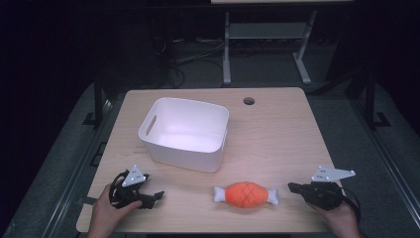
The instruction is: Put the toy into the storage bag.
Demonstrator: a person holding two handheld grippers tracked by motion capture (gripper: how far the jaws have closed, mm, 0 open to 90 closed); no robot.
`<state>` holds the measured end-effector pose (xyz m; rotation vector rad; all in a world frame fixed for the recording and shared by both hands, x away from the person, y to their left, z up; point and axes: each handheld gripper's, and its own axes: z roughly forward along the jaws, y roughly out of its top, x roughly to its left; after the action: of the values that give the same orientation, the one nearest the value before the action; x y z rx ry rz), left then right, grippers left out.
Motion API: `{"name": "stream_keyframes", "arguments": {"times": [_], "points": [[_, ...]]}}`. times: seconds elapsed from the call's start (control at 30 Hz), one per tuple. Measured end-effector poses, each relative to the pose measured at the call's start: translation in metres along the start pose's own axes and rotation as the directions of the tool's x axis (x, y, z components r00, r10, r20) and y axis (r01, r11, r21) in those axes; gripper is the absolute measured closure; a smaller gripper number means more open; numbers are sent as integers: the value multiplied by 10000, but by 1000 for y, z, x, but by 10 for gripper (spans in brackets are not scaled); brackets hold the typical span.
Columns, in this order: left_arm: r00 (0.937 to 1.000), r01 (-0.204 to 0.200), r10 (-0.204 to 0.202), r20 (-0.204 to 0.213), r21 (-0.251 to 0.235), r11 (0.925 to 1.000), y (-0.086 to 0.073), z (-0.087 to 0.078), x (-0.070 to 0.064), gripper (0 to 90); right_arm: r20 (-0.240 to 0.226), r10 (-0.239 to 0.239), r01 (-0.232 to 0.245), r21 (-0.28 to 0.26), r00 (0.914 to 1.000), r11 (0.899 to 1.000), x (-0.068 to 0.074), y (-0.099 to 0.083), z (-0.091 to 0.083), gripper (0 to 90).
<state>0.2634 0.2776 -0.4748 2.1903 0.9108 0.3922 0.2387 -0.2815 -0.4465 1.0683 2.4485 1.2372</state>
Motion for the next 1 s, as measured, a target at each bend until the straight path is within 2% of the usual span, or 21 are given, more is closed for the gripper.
{"name": "stream_keyframes", "arguments": {"times": [0.03, 0.1, 0.13, 0.2, 0.33, 0.57, 0.8, 1.0], "points": [[10000, -1, 1, -1, -1, 10000, 0, 0, 0, 126, -297, -26, 24, -58, 9996, 10000, 3, 2, -1, 894], [10000, 3, -3, 0, -1, 10000, 0, 0, 0, 126, -385, -60, 57, -85, 9992, 9999, 5, 3, -1, 894], [10000, 2, -2, 0, -2, 10000, 0, 0, 0, 126, -660, -162, 157, -71, 9977, 9999, 10, 5, 0, 894], [10000, 1, -1, -2, -1, 10000, 0, 0, 0, 126, -705, -191, 187, -62, 9973, 9998, 11, 6, 0, 894], [10000, 1, -1, -1, -2, 10000, 0, 0, 0, 126, -1192, -278, 264, -130, 9925, 9996, 21, 11, 2, 894], [10000, 0, 0, -2, -1, 10000, 0, 0, 0, 126, -1604, -451, 430, -161, 9860, 9989, 31, 13, 5, 894], [10000, -4, 4, -3, 1, 10000, 0, 0, 0, 126, -1984, -729, 768, 120, 9774, 9970, 47, 13, 15, 894], [10000, -4, 4, -4, 1, 10000, 0, 0, 0, 126, -2113, -724, 828, 410, 9747, 9957, 51, 10, 23, 894]]}}
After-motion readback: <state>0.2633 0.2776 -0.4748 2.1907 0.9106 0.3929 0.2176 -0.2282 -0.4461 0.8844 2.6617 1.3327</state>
